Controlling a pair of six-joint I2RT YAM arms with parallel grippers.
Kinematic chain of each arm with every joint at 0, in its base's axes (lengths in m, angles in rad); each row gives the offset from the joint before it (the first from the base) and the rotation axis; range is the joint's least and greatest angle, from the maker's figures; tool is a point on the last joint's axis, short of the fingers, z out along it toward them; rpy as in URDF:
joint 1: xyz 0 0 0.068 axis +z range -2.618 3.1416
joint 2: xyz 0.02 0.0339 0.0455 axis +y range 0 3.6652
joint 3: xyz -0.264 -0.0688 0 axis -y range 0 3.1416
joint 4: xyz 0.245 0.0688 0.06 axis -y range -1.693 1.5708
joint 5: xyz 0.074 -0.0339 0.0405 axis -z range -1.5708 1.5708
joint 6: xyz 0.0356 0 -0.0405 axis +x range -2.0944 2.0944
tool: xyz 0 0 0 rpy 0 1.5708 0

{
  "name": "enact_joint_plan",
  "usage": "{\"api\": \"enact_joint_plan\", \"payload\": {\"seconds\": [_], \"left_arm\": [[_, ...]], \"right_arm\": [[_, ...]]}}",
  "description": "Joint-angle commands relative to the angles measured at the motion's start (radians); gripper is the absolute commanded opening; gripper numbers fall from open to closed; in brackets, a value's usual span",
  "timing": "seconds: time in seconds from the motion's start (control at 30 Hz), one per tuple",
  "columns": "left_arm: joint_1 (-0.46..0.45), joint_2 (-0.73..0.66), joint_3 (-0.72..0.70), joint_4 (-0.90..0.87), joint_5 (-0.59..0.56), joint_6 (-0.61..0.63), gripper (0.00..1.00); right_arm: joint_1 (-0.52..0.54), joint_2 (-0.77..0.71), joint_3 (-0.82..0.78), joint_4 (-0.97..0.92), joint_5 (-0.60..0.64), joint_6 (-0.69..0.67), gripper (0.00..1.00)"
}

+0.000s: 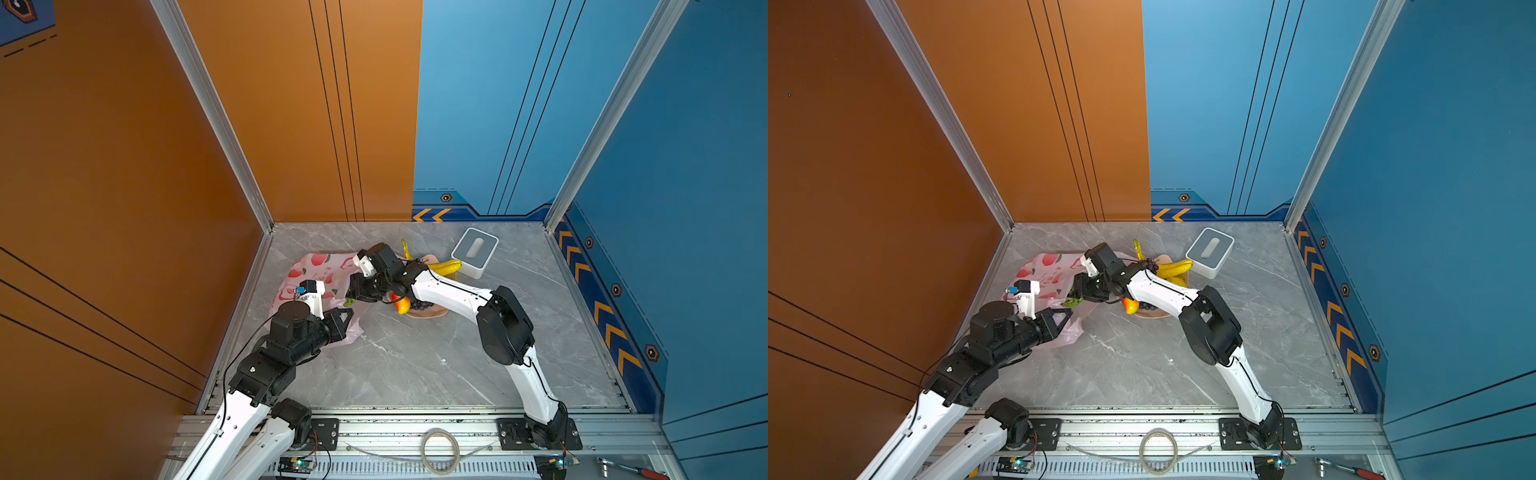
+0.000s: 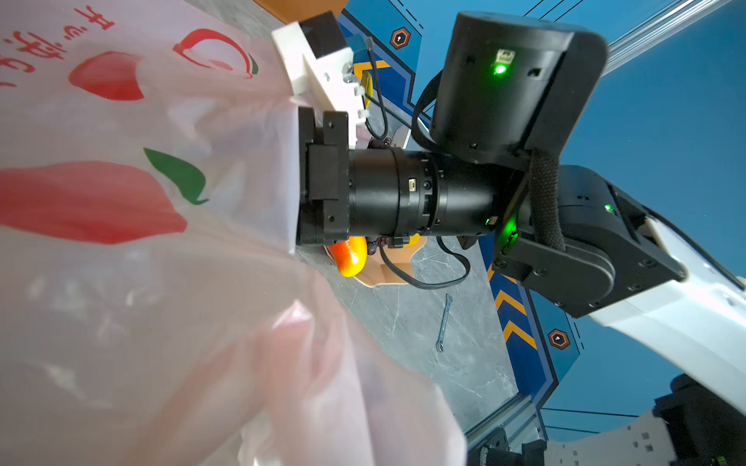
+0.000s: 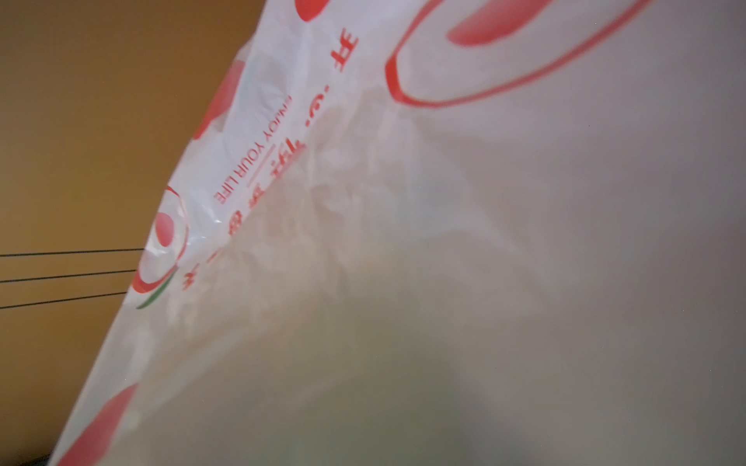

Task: Place the fruits into the plastic bag
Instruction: Place the fruit in the plastic bag.

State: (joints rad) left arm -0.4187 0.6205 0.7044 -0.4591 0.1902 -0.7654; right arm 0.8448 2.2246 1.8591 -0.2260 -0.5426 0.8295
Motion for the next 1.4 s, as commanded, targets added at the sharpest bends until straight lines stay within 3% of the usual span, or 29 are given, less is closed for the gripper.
{"api": "enact_joint_plan", "payload": {"seconds": [0.0,0.27,0.77,1.37], "left_arm": [[-0.008,0.007,-0.013,0.036,0.030,0.024,0.00],[-0.008,-0.008,-0.014,0.065,0.010,0.025,0.00],[-0.006,-0.033,-0.064,0.105,-0.005,0.002,0.00],[-0.005,-0.063,-0.094,0.090,-0.012,-0.005,0.00]], "right_arm": [[0.008,0.043,0.068,0.087,0.030,0.050,0.56],[0.019,0.133,0.101,0.068,0.020,0.073,0.57],[0.025,0.172,0.057,0.048,0.070,0.065,0.60],[0.043,0.200,0.149,0.053,0.082,0.058,0.92]]}}
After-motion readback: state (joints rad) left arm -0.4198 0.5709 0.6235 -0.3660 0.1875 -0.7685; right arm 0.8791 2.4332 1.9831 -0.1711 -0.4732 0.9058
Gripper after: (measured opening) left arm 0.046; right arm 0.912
